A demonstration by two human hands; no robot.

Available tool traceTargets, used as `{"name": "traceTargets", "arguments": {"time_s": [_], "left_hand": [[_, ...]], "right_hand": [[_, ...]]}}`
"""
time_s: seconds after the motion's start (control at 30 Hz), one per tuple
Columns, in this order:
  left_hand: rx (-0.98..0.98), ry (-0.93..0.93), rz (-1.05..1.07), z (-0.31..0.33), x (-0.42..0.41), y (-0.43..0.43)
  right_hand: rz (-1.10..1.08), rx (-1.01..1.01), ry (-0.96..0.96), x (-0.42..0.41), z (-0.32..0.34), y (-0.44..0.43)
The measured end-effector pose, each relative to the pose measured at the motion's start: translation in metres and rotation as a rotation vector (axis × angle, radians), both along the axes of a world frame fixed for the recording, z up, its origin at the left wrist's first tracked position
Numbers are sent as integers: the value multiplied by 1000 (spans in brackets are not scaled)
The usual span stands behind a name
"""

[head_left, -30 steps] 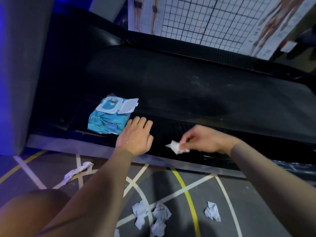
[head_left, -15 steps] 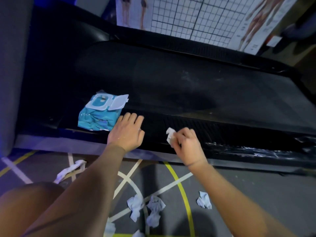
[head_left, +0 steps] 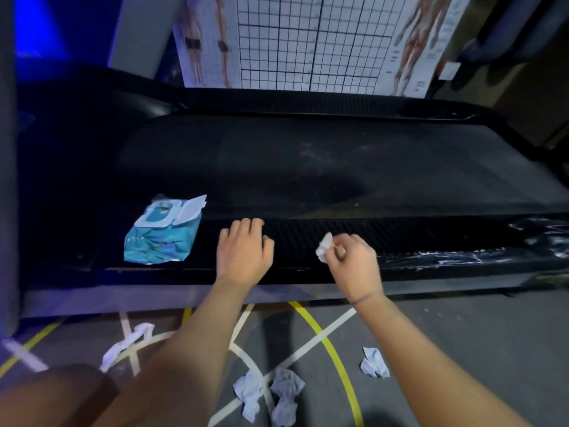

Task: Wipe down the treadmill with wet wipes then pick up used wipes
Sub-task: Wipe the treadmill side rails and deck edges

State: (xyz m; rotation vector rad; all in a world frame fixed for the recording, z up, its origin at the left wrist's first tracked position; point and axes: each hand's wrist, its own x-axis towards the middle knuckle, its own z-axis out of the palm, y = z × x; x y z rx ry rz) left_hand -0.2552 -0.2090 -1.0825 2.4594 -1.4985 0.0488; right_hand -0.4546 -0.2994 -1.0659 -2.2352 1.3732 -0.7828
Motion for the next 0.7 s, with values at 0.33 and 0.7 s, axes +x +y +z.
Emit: {"name": "traceTargets", "arguments": {"time_s": [0.33, 0.7], "left_hand": [[-133, -89, 7, -30, 1, -8], [-100, -21, 4, -17, -6, -3]], "right_hand": [[324, 25, 317, 105, -23, -43], [-18, -246, 296, -28, -40, 42]]}}
